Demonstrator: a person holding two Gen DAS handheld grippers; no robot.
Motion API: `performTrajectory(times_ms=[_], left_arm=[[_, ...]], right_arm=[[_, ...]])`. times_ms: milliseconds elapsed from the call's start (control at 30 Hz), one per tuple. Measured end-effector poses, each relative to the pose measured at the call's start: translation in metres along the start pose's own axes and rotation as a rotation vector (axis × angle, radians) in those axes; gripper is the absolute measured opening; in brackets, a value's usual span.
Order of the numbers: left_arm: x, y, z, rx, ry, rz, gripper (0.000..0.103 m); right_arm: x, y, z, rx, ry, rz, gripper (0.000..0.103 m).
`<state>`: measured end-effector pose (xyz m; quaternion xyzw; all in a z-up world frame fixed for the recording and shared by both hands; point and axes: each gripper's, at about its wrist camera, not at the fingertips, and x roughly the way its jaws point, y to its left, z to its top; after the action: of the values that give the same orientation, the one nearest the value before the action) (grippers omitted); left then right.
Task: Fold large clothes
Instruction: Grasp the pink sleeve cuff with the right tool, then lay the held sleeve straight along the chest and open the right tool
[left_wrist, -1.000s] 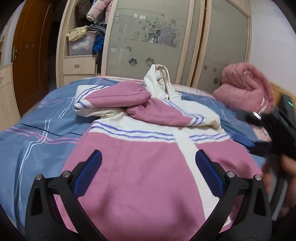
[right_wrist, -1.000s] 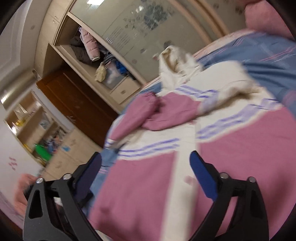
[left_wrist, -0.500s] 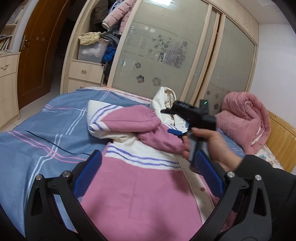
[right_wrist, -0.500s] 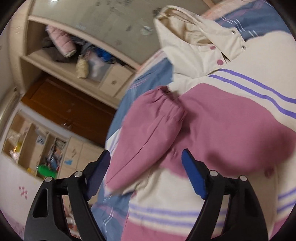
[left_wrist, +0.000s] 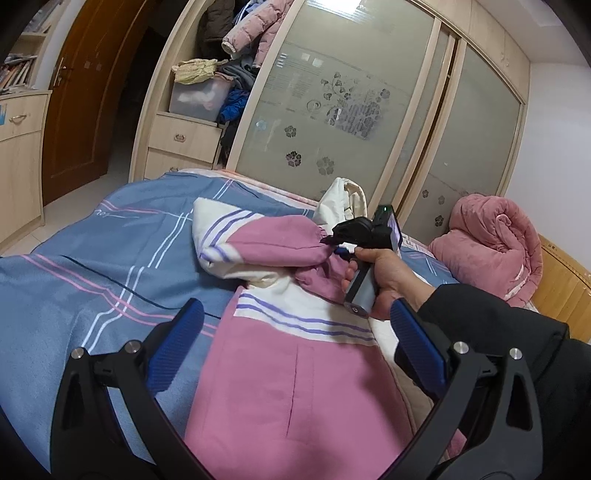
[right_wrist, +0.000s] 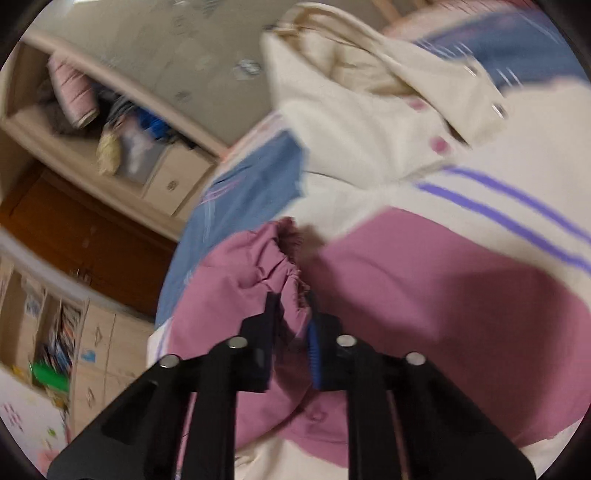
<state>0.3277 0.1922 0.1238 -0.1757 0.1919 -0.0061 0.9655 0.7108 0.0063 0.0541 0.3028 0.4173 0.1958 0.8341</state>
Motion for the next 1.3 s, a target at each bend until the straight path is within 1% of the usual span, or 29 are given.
performTrajectory(times_ms=[100,167,267,333,400,500,600,667,733,767,800,833,867,900,933,967,1000,1033,1067,1100,1167,1200,1233,1300], left_arm=[[0.003,-0.002,0.000,-0.007,0.006,-0.009,0.101],[0.006,-0.006,-0.002,0.000,0.017,-0.012,0.101],[0.010,-0.013,-0.007,0.013,0.031,-0.021,0.101],[0.013,-0.020,-0.012,0.024,0.048,-0.036,0.101],[0.016,-0.028,-0.017,0.042,0.065,-0.052,0.101],[0.020,-0.043,-0.026,0.087,0.084,-0.063,0.101],[0.024,-0.056,-0.033,0.128,0.103,-0.080,0.101],[0.026,-0.063,-0.037,0.144,0.117,-0.095,0.101],[0.028,-0.068,-0.041,0.158,0.129,-0.104,0.101],[0.030,-0.071,-0.043,0.168,0.138,-0.105,0.101],[0.032,-0.072,-0.045,0.172,0.145,-0.107,0.101],[0.035,-0.073,-0.047,0.170,0.159,-0.115,0.101],[0.037,-0.073,-0.048,0.164,0.169,-0.120,0.101],[0.039,-0.073,-0.050,0.157,0.180,-0.124,0.101],[0.042,-0.072,-0.051,0.148,0.191,-0.126,0.101],[0.046,-0.070,-0.051,0.132,0.207,-0.126,0.101],[0.048,-0.069,-0.053,0.119,0.216,-0.124,0.101],[0.051,-0.067,-0.054,0.106,0.222,-0.122,0.101],[0.054,-0.064,-0.054,0.091,0.234,-0.117,0.101],[0.056,-0.063,-0.055,0.084,0.244,-0.114,0.101],[0.057,-0.062,-0.056,0.087,0.247,-0.095,0.101],[0.057,-0.062,-0.056,0.092,0.245,-0.083,0.101],[0.056,-0.062,-0.056,0.099,0.241,-0.071,0.101],[0.052,-0.063,-0.057,0.116,0.227,-0.046,0.101]], right_arm=[[-0.025,0.027,0.006,-0.073,-0.019,0.058,0.011],[-0.053,0.046,0.013,-0.133,-0.054,0.090,0.010],[-0.099,0.062,0.029,-0.196,-0.111,0.137,0.010],[-0.130,0.065,0.042,-0.239,-0.161,0.141,0.010],[-0.161,0.053,0.052,-0.240,-0.210,0.132,0.010],[-0.208,0.012,0.067,-0.225,-0.274,0.085,0.010],[-0.234,-0.040,0.073,-0.187,-0.313,0.001,0.010],[-0.245,-0.085,0.067,-0.150,-0.328,-0.069,0.010],[-0.245,-0.122,0.059,-0.127,-0.326,-0.141,0.010],[-0.241,-0.143,0.052,-0.116,-0.320,-0.192,0.010],[-0.234,-0.155,0.047,-0.112,-0.314,-0.229,0.010],[-0.226,-0.173,0.039,-0.098,-0.305,-0.262,0.010],[-0.220,-0.190,0.032,-0.080,-0.296,-0.275,0.011],[-0.215,-0.198,0.026,-0.067,-0.295,-0.278,0.016],[-0.213,-0.208,0.020,-0.049,-0.303,-0.281,0.026],[-0.215,-0.217,0.014,-0.027,-0.325,-0.277,0.032],[-0.220,-0.217,0.009,-0.017,-0.341,-0.275,0.052],[-0.227,-0.219,0.003,-0.008,-0.366,-0.279,0.069],[-0.237,-0.216,-0.003,-0.009,-0.392,-0.275,0.071],[-0.246,-0.211,-0.009,-0.026,-0.400,-0.265,0.071],[-0.273,-0.188,-0.029,-0.145,-0.398,-0.244,0.072],[-0.285,-0.174,-0.044,-0.204,-0.404,-0.245,0.075],[-0.303,-0.161,-0.062,-0.270,-0.419,-0.244,0.087],[-0.336,-0.139,-0.098,-0.360,-0.459,-0.244,0.102]])
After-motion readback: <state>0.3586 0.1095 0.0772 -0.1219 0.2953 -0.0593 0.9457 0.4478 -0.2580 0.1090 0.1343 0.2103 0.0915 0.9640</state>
